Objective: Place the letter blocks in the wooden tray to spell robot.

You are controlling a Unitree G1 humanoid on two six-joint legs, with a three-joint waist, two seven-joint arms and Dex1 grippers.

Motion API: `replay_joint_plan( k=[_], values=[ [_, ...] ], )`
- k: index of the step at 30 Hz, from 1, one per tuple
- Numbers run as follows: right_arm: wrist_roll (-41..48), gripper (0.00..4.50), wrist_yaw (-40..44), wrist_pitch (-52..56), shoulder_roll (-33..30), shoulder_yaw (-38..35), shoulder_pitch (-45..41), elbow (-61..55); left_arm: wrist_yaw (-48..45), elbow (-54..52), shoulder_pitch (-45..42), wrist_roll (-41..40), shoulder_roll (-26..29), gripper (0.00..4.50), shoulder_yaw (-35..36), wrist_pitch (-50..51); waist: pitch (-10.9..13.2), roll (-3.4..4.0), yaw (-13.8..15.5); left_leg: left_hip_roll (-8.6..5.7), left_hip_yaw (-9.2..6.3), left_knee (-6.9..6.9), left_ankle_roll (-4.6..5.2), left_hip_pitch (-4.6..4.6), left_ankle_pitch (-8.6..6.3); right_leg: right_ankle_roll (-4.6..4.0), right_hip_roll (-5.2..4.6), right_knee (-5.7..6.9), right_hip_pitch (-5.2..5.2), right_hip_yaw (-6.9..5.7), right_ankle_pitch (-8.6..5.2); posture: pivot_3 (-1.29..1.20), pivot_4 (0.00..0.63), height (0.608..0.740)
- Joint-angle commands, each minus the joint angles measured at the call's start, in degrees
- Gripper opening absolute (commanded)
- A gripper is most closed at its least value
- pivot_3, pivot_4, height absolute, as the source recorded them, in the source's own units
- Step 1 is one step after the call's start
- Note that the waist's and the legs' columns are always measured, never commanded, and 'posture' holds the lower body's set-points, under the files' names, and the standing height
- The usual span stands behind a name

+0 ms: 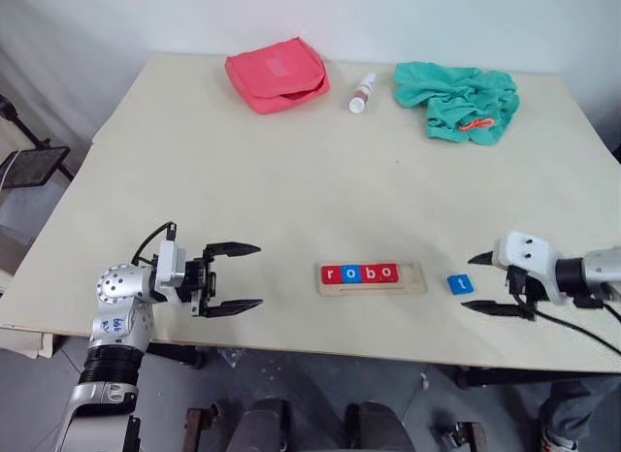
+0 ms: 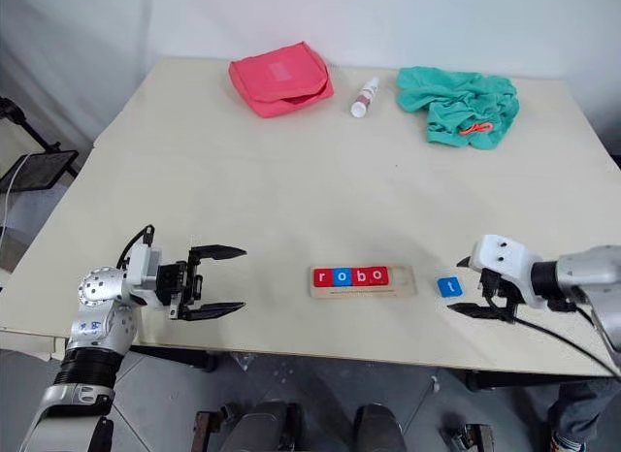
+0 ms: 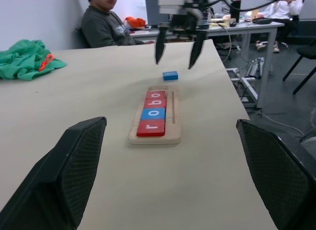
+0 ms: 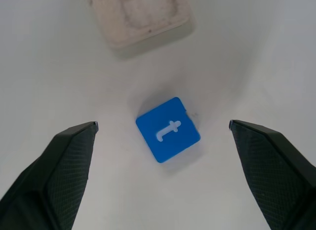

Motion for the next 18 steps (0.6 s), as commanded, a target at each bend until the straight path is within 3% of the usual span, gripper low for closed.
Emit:
replay_joint_plan(
  k=[1, 18],
  values=[
    [-3.3, 4.46, 4.9, -6.5, 1.5, 3.4, -5.2, 7.1, -2.5, -2.6, 1.2, -1.2, 0.5, 4.50, 0.7, -0.5, 0.0, 0.00, 0.0, 0.01, -0.04, 0.00, 0.00, 0.00, 0.00, 0.00, 0.00, 0.01, 0.01, 0.00, 0.00, 0.00, 0.150, 0.740],
    [-7.8, 4.46, 9.7, -14.9, 6.0, 7.0, -10.4, 17.5, -0.6, -6.9, 5.0, -1.2, 1.4, 4.50, 2.4, 0.4, 0.0, 0.00, 0.2, 0.00, -0.15, 0.06, -0.01, -0.07, 0.00, 0.00, -0.01, 0.04, 0.01, -0.22, 0.00, 0.00, 0.150, 0.740]
  ],
)
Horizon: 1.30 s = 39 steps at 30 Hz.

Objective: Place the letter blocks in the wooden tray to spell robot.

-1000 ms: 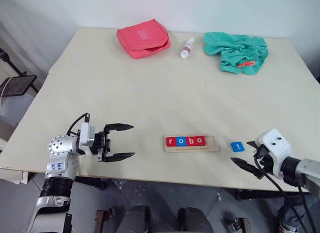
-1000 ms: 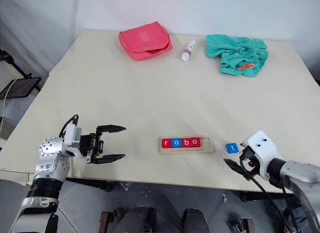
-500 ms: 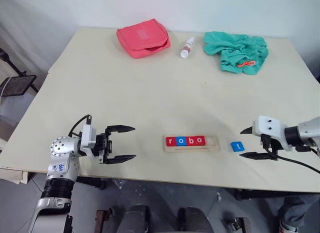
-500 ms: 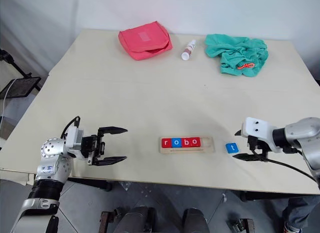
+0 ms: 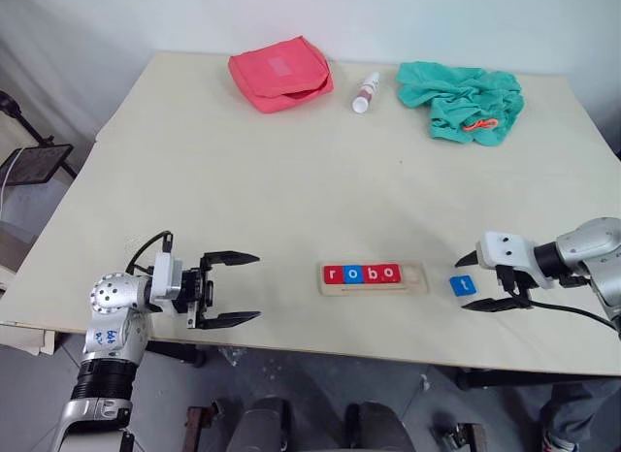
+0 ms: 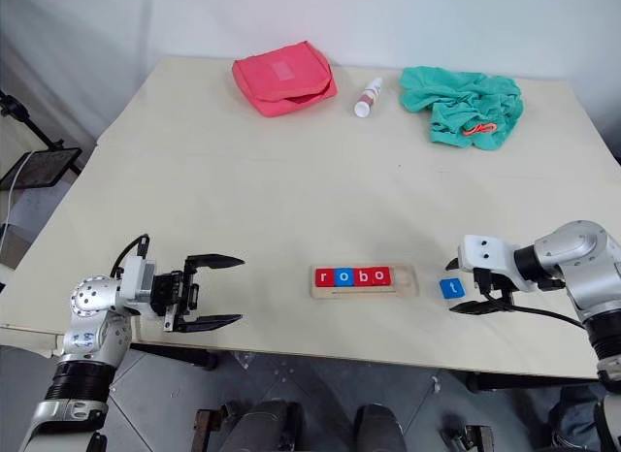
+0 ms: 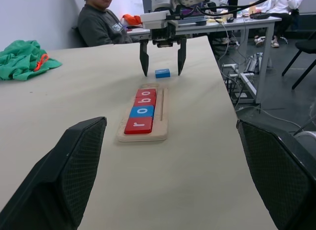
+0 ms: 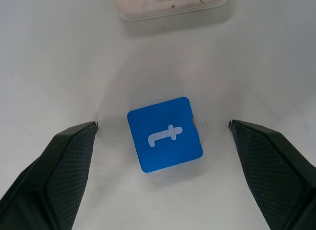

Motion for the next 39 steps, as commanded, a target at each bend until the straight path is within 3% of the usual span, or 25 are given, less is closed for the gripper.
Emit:
replay_joint_plan(
  k=[1, 9, 13, 19, 20, 23, 32, 39],
  values=[
    [-1.1, 4.46, 0.8, -1.9, 0.2, -0.1, 0.0, 1.8, -0.5, -1.6, 0.5, -1.1, 0.7, 4.50, 0.9, 0.1, 0.0, 0.00, 0.0, 0.00, 0.00, 0.00, 0.00, 0.00, 0.00, 0.00, 0.00, 0.00, 0.00, -0.01, 0.00, 0.00, 0.150, 0.740],
    [-3.3, 4.46, -0.4, -4.3, 0.3, 0.4, -0.8, 3.3, -0.7, -1.0, -0.4, -0.8, 0.4, 4.50, 0.6, 0.0, 0.0, 0.00, 0.0, 0.00, 0.00, 0.02, 0.00, 0.01, 0.00, 0.00, 0.00, 0.00, 0.03, -0.01, 0.00, 0.00, 0.150, 0.740],
    [-3.8, 3.58, 0.7, -1.8, 0.4, 1.1, -1.7, 2.9, -0.8, -0.7, -0.8, -0.7, 0.4, 4.50, 0.6, -0.1, 0.0, -0.01, 0.0, 0.00, 0.01, 0.07, 0.00, 0.01, 0.00, 0.00, 0.00, 0.00, 0.05, 0.00, 0.00, 0.00, 0.150, 0.740],
    [-4.1, 1.59, 1.1, -1.4, 0.5, 1.3, -2.6, 3.3, -0.6, -0.5, -1.0, -0.6, 0.3, 4.50, 0.6, -0.2, 0.0, -0.01, -0.1, 0.01, 0.02, 0.08, 0.00, 0.03, 0.00, 0.00, 0.00, 0.01, 0.06, 0.00, 0.00, 0.00, 0.150, 0.740],
    [-4.1, 1.45, 1.1, -1.3, 0.5, 1.3, -2.8, 3.3, -0.6, -0.4, -1.1, -0.6, 0.3, 4.50, 0.6, -0.2, 0.0, -0.01, 0.0, 0.01, 0.02, 0.08, 0.00, 0.03, 0.00, 0.00, 0.00, 0.01, 0.06, 0.01, 0.00, 0.00, 0.150, 0.740],
    [-2.9, 1.46, 1.1, 0.7, 0.6, 0.4, -3.5, 1.7, -0.6, -0.3, -1.3, -0.6, 0.2, 4.50, 0.5, -0.2, 0.0, -0.01, 0.0, 0.00, 0.02, 0.09, 0.00, 0.03, 0.00, 0.00, 0.00, 0.01, 0.06, 0.01, 0.00, 0.00, 0.150, 0.740],
    [4.9, 1.46, 0.4, 22.1, 1.8, -2.7, -6.5, -15.1, -1.6, 2.1, -2.6, -0.2, -0.9, 4.50, -0.2, -1.2, 0.0, 0.04, 0.0, 0.02, 0.05, 0.06, -0.01, 0.00, 0.00, 0.00, 0.00, 0.02, -0.02, 0.05, 0.00, 0.00, 0.150, 0.740],
    [2.8, 1.46, -1.2, 23.7, 4.1, 1.4, -6.9, -19.1, -1.5, 3.0, -3.5, -0.1, -2.0, 4.50, -1.0, -2.1, 0.0, 0.03, 0.1, -0.05, -0.14, 0.06, -0.02, -0.07, -0.01, 0.00, -0.05, 0.04, -0.01, 0.23, 0.00, 0.00, 0.150, 0.740]
  ],
)
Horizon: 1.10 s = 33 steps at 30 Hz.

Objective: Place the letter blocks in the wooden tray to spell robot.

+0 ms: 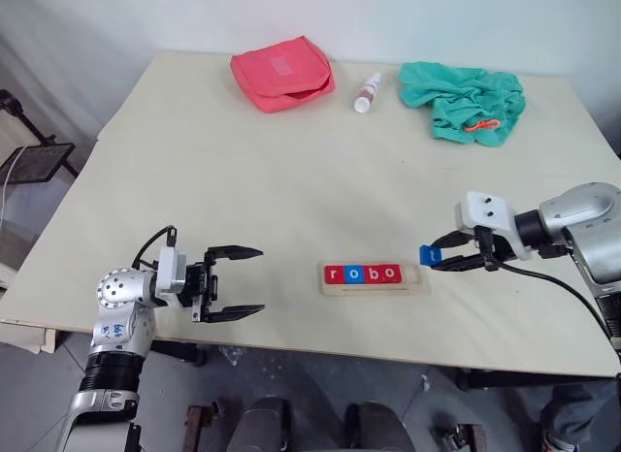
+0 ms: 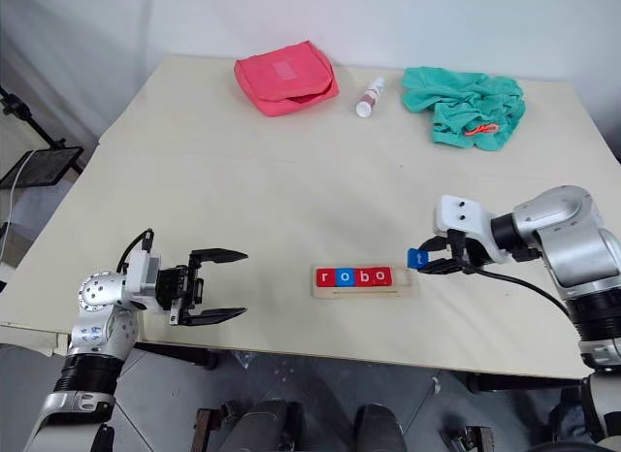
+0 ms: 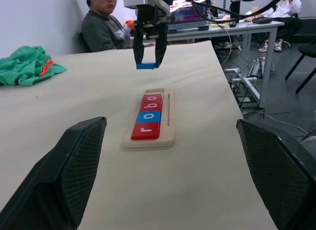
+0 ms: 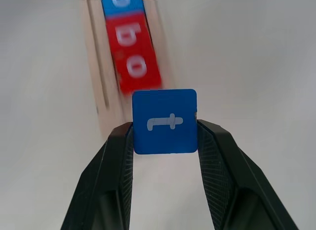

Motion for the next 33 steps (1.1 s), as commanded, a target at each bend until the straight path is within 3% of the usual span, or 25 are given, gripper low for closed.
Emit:
replay_joint_plan(
  k=[1, 24, 33],
  values=[
    [-2.3, 1.46, -0.8, -1.1, 0.6, 1.8, -0.6, -1.3, -1.5, 0.0, -0.4, -0.3, -0.5, 4.50, -0.1, -1.0, 0.0, 0.00, -0.1, 0.00, -0.01, -0.01, 0.00, 0.00, 0.00, 0.00, 0.01, 0.00, 0.00, -0.01, 0.00, 0.00, 0.150, 0.740],
    [-5.5, 1.46, 0.6, -5.3, 3.8, 5.2, -2.6, 3.0, 0.0, -2.3, 1.9, -0.3, -0.8, 4.50, 0.4, -1.4, 0.0, 0.00, -0.2, 0.02, 0.02, -0.02, 0.00, 0.01, 0.00, 0.00, 0.03, 0.05, -0.03, -0.15, 0.00, 0.00, 0.150, 0.740],
    [-5.5, 4.40, 1.3, -6.1, 3.6, 4.8, -2.8, 2.8, 0.3, -2.0, 1.8, -0.1, -0.9, 4.50, 0.5, -1.6, 0.0, 0.00, -0.2, 0.02, 0.03, -0.02, 0.00, 0.01, 0.00, 0.00, 0.03, 0.04, -0.03, -0.16, 0.00, 0.00, 0.150, 0.740]
  ],
)
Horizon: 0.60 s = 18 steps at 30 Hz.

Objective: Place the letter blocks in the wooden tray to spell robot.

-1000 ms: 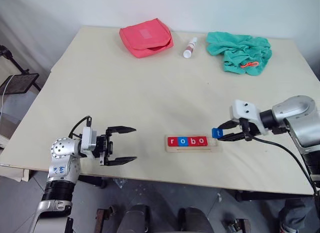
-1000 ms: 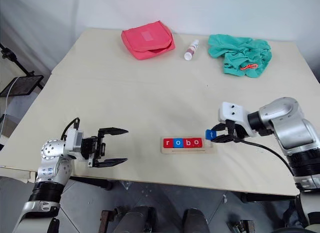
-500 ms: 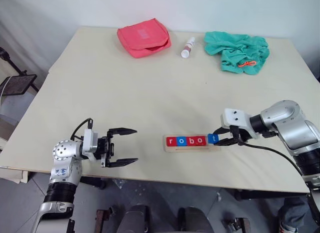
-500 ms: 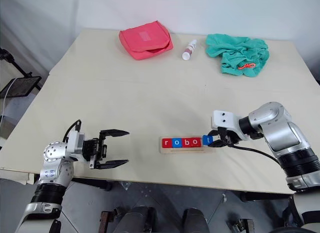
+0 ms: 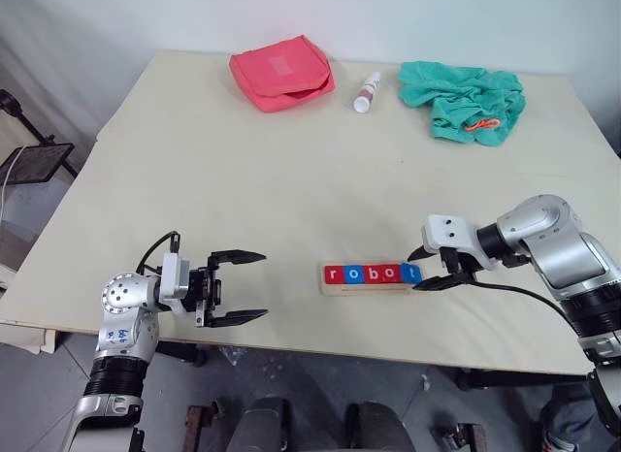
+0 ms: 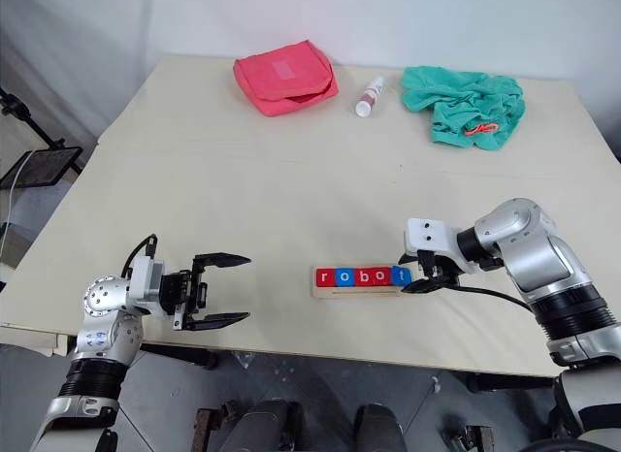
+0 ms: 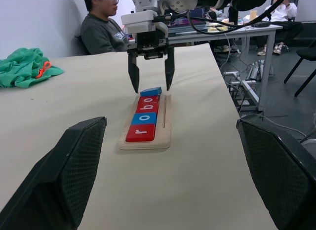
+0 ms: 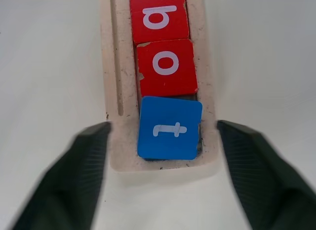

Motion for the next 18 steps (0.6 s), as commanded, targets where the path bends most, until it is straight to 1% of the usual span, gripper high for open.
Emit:
replay_joint_plan(
  k=[1, 7, 10, 11, 12, 13, 15, 18],
  values=[
    [1.0, 4.46, 0.7, 0.5, -0.3, -1.5, -1.4, -1.6, 0.1, -1.1, 0.0, -0.2, 0.1, 4.50, 0.6, -0.8, 0.0, 0.00, 0.0, 0.00, 0.00, 0.00, 0.00, 0.00, 0.00, 0.00, 0.00, 0.00, 0.00, 0.00, 0.00, 0.00, 0.150, 0.740],
    [2.2, 4.46, -0.3, 3.0, -1.4, -3.8, -0.8, -3.9, 0.1, -0.5, -0.3, -0.1, -0.1, 4.50, 0.5, -1.1, 0.0, 0.00, 0.0, 0.01, 0.00, 0.00, 0.00, 0.00, 0.00, 0.00, 0.01, 0.00, 0.00, 0.00, 0.00, 0.00, 0.150, 0.740],
    [4.1, 4.46, -1.1, 4.6, -2.7, -6.8, 1.5, -5.9, 0.0, 0.2, -0.9, 0.1, -0.5, 4.50, 0.1, -1.4, 0.0, 0.00, 0.0, 0.00, 0.00, 0.00, 0.00, 0.00, 0.00, 0.00, 0.00, 0.00, 0.00, -0.01, 0.00, 0.00, 0.150, 0.740],
    [4.7, 4.08, -1.0, 5.0, -3.2, -7.5, 2.5, -6.8, 0.0, 0.3, -1.1, 0.2, -0.6, 4.50, 0.1, -1.4, 0.0, 0.00, 0.2, 0.00, 0.00, 0.00, 0.00, 0.00, 0.00, 0.00, 0.00, 0.00, 0.00, -0.01, 0.00, 0.00, 0.150, 0.740],
    [5.2, 3.89, -0.8, 5.4, -3.7, -8.0, 3.4, -7.7, -0.1, 0.5, -1.3, 0.2, -0.7, 4.50, 0.0, -1.4, 0.0, 0.00, 0.2, 0.00, -0.07, 0.00, 0.00, -0.01, 0.00, 0.00, -0.01, 0.00, 0.01, 0.00, 0.00, 0.00, 0.150, 0.740],
    [5.6, 3.60, -0.8, 5.6, -4.2, -8.4, 4.5, -8.6, -0.2, 0.6, -1.4, 0.3, -0.8, 4.50, 0.0, -1.4, 0.0, 0.00, 0.2, 0.00, -0.10, 0.01, 0.00, 0.00, 0.00, 0.00, -0.01, 0.03, 0.02, 0.02, 0.00, 0.00, 0.150, 0.740],
    [5.9, 2.82, -1.1, 6.0, -4.8, -8.8, 6.3, -10.0, -0.4, 0.8, -1.5, 0.2, -0.8, 4.50, 0.0, -1.4, 0.0, 0.00, 0.2, -0.03, -0.11, -0.01, 0.00, -0.01, -0.01, 0.00, -0.02, 0.02, 0.02, 0.01, 0.00, 0.00, 0.150, 0.740],
    [6.3, 1.85, -1.5, 6.4, -5.1, -8.9, 7.9, -11.2, -0.6, 1.0, -1.7, 0.2, -0.7, 4.50, 0.0, -1.4, 0.0, 0.00, 0.1, -0.01, -0.07, -0.01, 0.00, -0.01, 0.00, 0.00, -0.01, 0.02, 0.02, -0.01, 0.00, 0.00, 0.150, 0.740]
  ],
)
